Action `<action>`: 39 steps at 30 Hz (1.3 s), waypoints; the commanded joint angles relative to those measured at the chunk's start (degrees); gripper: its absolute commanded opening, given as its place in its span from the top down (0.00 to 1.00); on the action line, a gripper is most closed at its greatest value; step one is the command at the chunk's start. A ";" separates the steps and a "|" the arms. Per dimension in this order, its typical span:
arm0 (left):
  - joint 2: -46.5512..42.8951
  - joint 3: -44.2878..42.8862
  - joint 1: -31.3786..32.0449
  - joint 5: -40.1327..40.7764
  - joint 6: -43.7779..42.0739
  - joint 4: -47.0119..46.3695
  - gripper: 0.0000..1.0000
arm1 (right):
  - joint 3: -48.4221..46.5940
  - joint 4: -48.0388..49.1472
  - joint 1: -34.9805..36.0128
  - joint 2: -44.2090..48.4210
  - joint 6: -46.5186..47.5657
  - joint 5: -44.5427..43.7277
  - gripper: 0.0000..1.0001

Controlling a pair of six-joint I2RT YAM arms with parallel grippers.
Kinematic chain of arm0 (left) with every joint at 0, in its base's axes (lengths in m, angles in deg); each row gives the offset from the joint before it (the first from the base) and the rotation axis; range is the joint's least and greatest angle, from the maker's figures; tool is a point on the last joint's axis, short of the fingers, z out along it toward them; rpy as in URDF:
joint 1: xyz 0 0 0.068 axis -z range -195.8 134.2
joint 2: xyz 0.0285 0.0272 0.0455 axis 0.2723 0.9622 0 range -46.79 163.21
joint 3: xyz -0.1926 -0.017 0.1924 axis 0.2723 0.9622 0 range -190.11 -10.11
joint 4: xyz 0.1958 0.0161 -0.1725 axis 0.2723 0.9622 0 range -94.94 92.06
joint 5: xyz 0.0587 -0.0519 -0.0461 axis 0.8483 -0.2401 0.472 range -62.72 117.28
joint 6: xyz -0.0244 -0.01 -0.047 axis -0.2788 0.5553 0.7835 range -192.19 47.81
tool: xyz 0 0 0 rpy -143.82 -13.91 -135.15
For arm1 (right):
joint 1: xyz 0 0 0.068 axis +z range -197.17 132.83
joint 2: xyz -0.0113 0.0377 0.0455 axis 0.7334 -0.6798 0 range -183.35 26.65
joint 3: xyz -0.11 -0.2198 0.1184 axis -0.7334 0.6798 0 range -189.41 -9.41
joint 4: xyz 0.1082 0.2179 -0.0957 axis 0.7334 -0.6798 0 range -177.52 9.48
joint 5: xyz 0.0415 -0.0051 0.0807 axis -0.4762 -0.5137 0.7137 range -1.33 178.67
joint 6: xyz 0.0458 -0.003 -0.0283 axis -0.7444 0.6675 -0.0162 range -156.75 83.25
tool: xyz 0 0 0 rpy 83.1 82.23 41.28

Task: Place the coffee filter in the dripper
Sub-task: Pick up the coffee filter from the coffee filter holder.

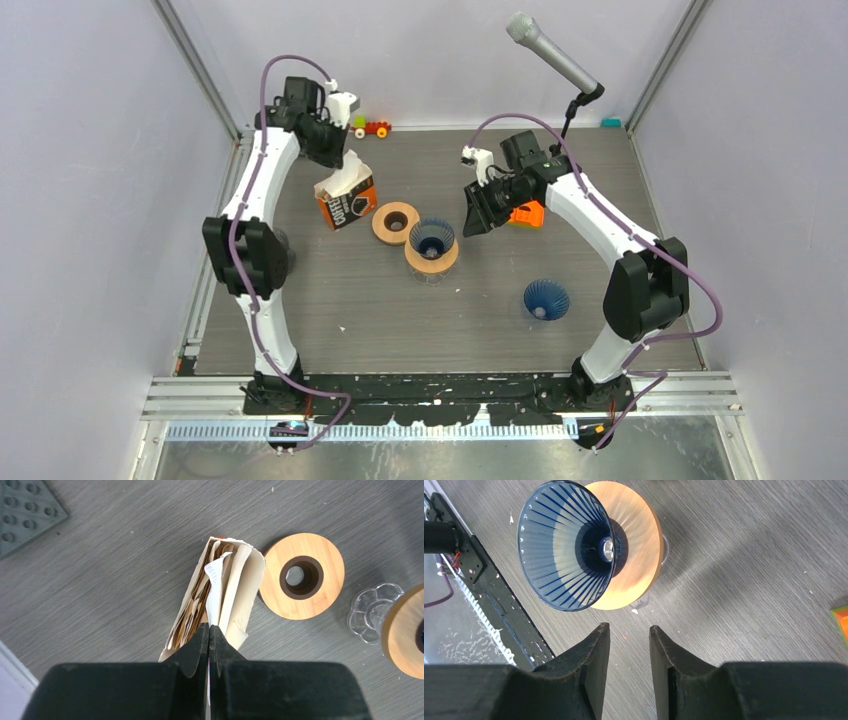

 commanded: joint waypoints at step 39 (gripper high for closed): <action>-38.71 30.75 16.30 -47.79 28.26 -29.75 1.00 | -5.96 7.00 4.47 16.38 -4.97 24.29 0.43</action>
